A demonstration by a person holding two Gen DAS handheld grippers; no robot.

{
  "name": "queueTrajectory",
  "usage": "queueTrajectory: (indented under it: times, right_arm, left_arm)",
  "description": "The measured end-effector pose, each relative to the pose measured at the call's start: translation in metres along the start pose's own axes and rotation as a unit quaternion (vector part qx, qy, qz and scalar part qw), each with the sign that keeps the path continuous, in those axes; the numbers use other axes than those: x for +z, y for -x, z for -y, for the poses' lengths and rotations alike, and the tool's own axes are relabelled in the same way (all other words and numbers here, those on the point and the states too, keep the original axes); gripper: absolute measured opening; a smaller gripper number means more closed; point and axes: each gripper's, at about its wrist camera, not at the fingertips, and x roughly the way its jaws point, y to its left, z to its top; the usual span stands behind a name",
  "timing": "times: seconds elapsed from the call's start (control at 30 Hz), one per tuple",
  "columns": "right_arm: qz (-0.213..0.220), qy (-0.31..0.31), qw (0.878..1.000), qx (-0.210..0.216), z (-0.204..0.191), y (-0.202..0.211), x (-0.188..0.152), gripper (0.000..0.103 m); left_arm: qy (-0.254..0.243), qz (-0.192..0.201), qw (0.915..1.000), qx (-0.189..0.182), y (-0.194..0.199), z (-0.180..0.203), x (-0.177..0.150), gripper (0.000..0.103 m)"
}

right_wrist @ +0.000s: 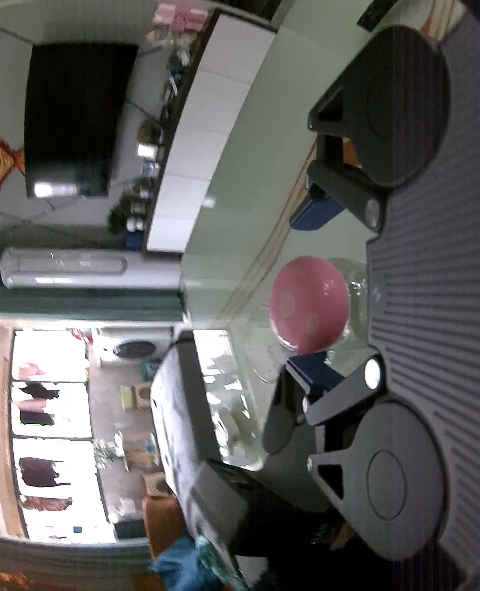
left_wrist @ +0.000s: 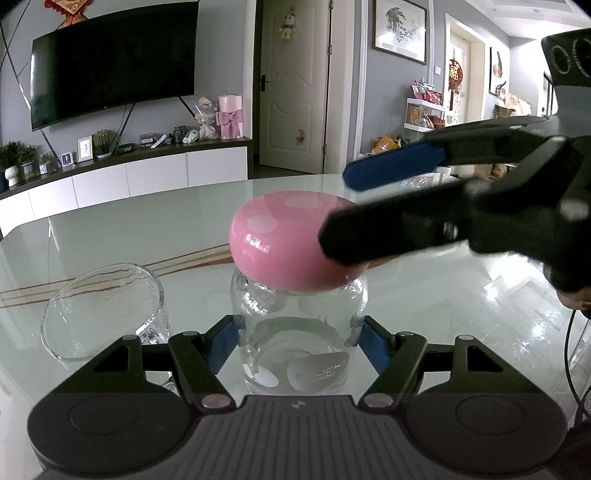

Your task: Unscrew bottle cap and pour

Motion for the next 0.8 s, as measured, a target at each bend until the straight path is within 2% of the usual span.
queueTrajectory:
  times: [0.17, 0.27, 0.47, 0.6, 0.8]
  right_arm:
    - [0.006, -0.009, 0.998, -0.067, -0.021, -0.007, 0.000, 0.076]
    - [-0.002, -0.022, 0.996, -0.087, -0.031, -0.016, -0.002, 0.076]
    - [-0.010, -0.037, 0.994, -0.099, -0.041, -0.033, -0.006, 0.073]
    - [-0.006, -0.048, 0.993, -0.104, -0.040, -0.033, -0.008, 0.066]
    - [-0.009, -0.043, 0.995, -0.093, -0.036, -0.027, -0.011, 0.065]
  left_arm:
    - [0.000, 0.000, 1.0000, 0.000, 0.000, 0.001, 0.000, 0.074]
    - [0.000, 0.000, 1.0000, 0.000, 0.000, 0.002, -0.001, 0.074]
    - [0.000, 0.000, 1.0000, 0.000, 0.000, 0.002, -0.001, 0.074]
    - [0.000, 0.000, 1.0000, 0.000, 0.001, 0.001, -0.002, 0.074]
    - [0.001, 0.000, 1.0000, 0.000, 0.002, 0.001, -0.003, 0.074]
